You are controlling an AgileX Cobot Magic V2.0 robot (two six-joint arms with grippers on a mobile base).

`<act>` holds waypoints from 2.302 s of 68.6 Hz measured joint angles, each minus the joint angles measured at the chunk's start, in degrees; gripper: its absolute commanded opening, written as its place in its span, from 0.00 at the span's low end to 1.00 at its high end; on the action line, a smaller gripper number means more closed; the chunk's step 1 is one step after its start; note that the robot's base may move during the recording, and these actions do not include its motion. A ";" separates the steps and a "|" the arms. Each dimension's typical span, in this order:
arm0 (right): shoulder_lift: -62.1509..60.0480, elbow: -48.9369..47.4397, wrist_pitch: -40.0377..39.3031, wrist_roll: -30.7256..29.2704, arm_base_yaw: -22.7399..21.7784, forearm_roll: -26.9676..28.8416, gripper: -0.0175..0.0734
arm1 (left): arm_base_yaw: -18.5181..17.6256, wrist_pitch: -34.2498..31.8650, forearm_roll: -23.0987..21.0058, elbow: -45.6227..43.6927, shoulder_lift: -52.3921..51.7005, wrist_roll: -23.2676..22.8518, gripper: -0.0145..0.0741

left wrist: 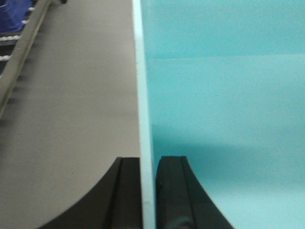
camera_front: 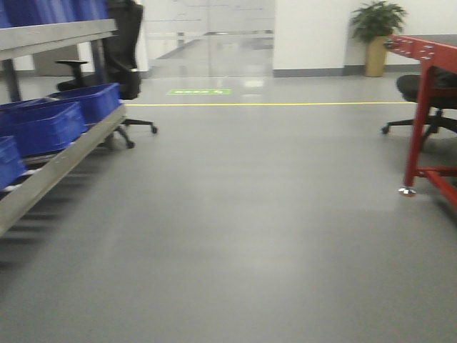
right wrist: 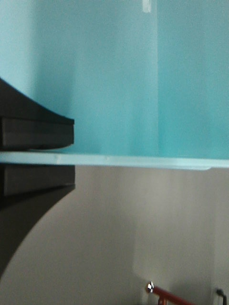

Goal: Move two blue bins to right shelf middle
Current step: 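Drive the base across the room carrying the teal bin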

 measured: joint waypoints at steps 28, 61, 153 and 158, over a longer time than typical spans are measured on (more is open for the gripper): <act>-0.10 0.00 0.00 0.00 0.00 0.00 0.01 | 0.00 0.00 0.00 0.00 0.00 0.00 0.04; -0.10 0.00 0.00 0.00 0.00 0.00 0.01 | 0.00 0.00 0.00 0.00 0.00 0.00 0.04; -0.10 0.00 0.00 0.00 0.00 0.00 0.01 | 0.00 0.00 0.00 0.00 0.00 0.00 0.04; -0.10 0.00 0.00 0.00 0.00 0.00 0.01 | 0.00 0.00 0.00 0.00 0.00 0.00 0.04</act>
